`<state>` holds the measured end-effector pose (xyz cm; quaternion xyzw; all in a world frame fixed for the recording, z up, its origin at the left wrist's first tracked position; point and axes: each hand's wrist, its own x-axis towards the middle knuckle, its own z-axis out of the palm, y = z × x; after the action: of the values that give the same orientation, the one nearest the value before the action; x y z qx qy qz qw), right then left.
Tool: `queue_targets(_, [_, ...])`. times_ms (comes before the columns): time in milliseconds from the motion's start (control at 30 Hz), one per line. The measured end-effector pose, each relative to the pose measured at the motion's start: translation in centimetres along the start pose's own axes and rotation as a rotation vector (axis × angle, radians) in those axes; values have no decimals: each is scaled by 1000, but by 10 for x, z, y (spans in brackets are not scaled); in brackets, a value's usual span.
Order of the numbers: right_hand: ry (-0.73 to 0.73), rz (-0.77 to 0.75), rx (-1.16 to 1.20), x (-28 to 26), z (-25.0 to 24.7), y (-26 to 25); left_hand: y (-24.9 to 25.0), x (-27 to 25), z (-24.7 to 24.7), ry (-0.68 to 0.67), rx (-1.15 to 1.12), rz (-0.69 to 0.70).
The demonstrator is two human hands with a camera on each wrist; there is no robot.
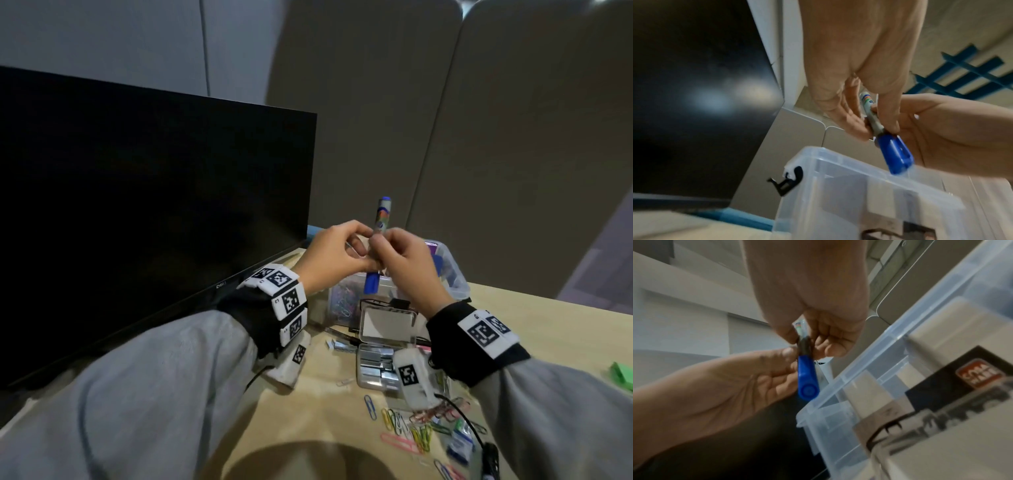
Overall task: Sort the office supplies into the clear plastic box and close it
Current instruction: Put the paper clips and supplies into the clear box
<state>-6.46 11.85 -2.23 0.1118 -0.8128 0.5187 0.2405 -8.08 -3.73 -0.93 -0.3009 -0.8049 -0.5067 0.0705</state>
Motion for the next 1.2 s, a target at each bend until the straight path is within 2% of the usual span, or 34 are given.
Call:
queue_targets(67, [143, 15, 47, 8, -3, 2, -3, -3, -5, -60, 157, -5])
queue_targets(167, [332, 64, 146, 20, -11, 8, -16, -11, -13, -233, 357, 23])
queue_targets(233, [390, 85, 109, 25, -15, 15, -25, -16, -18, -355, 466, 28])
queue_targets(400, [342, 160, -107, 29, -13, 36, -46, -24, -21, -520, 785, 23])
queue_targets(500, [263, 224, -139, 30, -11, 40, -60, -28, -15, -574, 888, -44])
queue_targets(667, [193, 283, -345, 30, -10, 40, -80, -31, -8, -740, 1070, -106])
queue_targets(833, [165, 320, -482, 32, -8, 43, -89, -34, -1, -717, 1081, -111])
queue_targets(967, [140, 337, -481, 31, -8, 44, -88, -33, -4, -814, 1060, -171])
queue_targets(1067, [124, 244, -472, 27, -9, 41, -73, -31, -12, -847, 950, -263])
queue_targets(1200, [75, 64, -415, 17, -11, 32, -43, -25, -38, -810, 821, -285])
